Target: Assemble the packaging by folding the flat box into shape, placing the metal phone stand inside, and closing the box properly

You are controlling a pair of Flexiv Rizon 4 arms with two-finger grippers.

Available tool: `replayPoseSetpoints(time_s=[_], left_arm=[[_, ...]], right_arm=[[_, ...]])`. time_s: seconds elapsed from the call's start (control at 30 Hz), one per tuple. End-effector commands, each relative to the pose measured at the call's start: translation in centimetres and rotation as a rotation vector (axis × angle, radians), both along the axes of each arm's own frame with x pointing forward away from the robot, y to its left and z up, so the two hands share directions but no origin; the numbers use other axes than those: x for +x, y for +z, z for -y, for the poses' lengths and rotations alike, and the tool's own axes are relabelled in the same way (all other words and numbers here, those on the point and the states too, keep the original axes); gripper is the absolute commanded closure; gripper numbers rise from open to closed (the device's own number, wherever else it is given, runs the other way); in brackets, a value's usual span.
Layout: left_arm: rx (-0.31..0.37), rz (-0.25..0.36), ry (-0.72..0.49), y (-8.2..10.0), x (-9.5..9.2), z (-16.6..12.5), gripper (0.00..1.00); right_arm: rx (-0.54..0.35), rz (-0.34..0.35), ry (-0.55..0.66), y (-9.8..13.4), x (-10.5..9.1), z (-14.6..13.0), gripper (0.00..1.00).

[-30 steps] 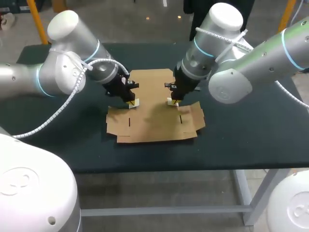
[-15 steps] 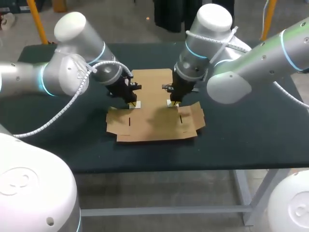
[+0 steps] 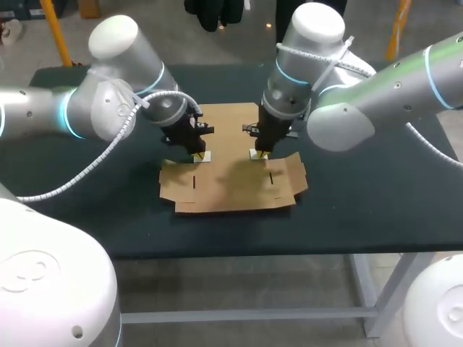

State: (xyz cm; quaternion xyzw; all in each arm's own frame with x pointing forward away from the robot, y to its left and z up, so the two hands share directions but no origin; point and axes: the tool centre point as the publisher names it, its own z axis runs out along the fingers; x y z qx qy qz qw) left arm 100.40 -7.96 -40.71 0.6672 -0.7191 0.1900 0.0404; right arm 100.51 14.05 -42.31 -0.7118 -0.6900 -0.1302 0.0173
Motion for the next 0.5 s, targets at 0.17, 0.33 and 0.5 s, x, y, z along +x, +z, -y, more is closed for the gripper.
replayPoseSetpoints(time_s=[0.17,0.33,0.5], left_arm=[[0.006,0.013,0.011,1.3,-0.4,-0.2,1.0],[-0.013,0.019,0.025,2.7,-0.2,-0.9,1.0],[-0.039,0.026,0.039,3.9,-0.2,-1.8,1.0]], right_arm=[[0.035,0.002,-0.009,1.5,-0.1,1.2,1.0],[0.105,-0.023,-0.003,2.5,0.0,2.3,1.0],[0.165,-0.049,0.011,3.1,0.4,3.6,1.0]])
